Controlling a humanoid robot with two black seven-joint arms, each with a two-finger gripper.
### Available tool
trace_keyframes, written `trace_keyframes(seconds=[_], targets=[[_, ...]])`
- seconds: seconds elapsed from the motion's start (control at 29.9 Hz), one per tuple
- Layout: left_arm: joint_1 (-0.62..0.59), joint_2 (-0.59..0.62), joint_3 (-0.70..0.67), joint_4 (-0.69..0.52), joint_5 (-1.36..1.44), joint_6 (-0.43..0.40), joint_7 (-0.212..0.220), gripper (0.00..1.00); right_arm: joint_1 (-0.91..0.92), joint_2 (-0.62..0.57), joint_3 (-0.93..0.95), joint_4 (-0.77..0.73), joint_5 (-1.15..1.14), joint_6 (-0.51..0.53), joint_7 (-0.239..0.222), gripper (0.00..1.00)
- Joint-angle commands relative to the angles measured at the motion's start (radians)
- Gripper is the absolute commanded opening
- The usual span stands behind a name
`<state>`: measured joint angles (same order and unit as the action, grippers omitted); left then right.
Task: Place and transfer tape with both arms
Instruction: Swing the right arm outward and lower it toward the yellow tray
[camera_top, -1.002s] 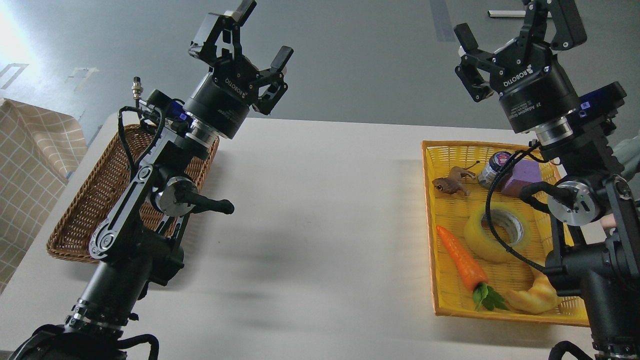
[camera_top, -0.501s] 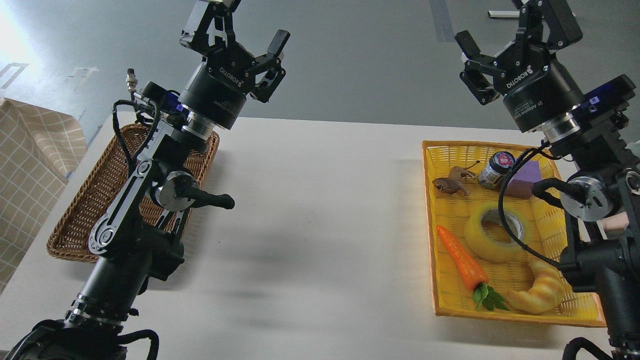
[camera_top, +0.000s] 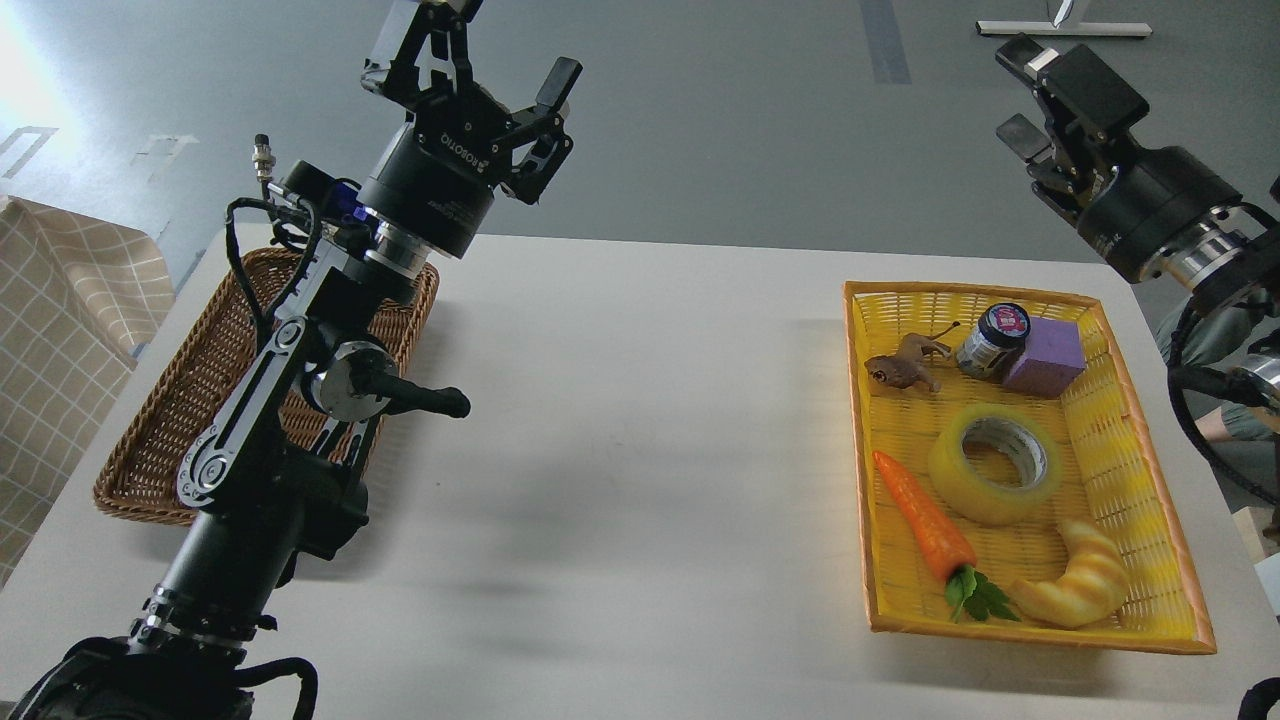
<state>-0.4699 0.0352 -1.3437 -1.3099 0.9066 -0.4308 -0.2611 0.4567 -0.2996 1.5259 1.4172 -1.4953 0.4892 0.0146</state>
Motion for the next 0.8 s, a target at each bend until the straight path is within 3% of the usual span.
trace_keyframes(seconds=[0.0,0.27,0.5,0.6,0.77], targets=[[0.002,0.002,0.0,0.0,0.0,0.0,0.0,0.98,-0.007,-0.056,-0.009,0.022,-0.026,-0.001,-0.001,1.0],[0.005,0.009,0.001,0.0,0.0,0.0,0.0,0.98,-0.053,-0.205,-0.07,0.022,-0.068,-0.001,0.001,1.0],[0.007,0.005,0.001,0.0,0.002,0.0,0.0,0.98,-0.081,-0.219,-0.037,0.028,-0.129,-0.001,0.014,1.0],[0.008,0.003,0.001,0.0,0.002,0.0,0.0,0.98,-0.095,-0.211,0.048,0.025,0.025,-0.001,0.076,1.0],[0.01,0.002,0.001,0.0,0.002,0.0,0.0,0.98,-0.125,-0.248,0.095,0.032,0.234,-0.001,0.116,1.0]])
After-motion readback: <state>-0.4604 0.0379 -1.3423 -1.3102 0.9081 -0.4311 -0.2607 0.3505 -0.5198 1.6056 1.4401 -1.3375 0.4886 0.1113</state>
